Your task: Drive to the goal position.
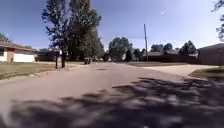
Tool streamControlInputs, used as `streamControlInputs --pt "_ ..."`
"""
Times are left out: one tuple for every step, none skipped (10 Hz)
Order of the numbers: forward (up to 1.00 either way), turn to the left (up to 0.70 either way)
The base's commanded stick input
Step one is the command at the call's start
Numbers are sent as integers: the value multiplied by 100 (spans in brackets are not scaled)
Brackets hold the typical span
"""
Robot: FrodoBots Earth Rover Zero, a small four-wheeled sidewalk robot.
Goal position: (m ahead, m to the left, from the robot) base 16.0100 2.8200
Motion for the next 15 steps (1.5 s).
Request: streamControlInputs --pt "100 0" --pt "100 0" --pt "100 0" --pt "100 0" --pt "100 0" --pt "100 0" --pt "100 0" --pt "100 0" --pt "100 0" --pt "100 0" --pt "100 0" --pt "100 0" --pt "100 0" --pt "100 0" --pt "100 0"
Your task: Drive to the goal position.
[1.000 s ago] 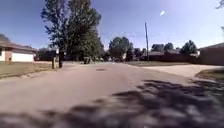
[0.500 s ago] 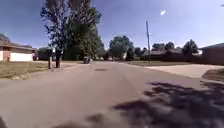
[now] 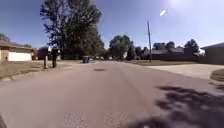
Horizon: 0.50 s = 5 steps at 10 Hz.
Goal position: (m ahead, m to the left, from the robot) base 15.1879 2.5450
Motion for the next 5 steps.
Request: streamControlInputs --pt "100 0" --pt "100 0" --pt "100 0" --pt "100 0" --pt "100 0"
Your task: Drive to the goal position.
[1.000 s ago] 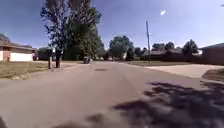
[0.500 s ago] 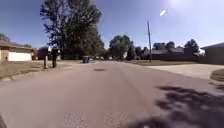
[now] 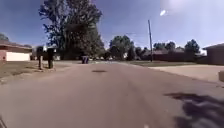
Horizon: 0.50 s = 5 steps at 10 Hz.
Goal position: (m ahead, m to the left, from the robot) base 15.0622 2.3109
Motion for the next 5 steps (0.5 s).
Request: streamControlInputs --pt "100 0" --pt "100 0" --pt "100 0" --pt "100 0" --pt "100 0"
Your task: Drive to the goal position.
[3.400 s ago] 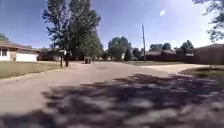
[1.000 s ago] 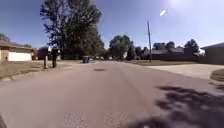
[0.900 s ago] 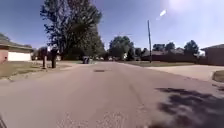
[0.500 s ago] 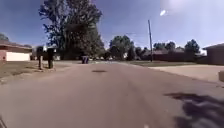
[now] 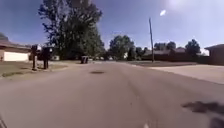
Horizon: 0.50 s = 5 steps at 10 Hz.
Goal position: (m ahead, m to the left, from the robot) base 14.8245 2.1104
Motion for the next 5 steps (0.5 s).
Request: streamControlInputs --pt "100 0" --pt "100 0" --pt "100 0" --pt "100 0" --pt "100 0"
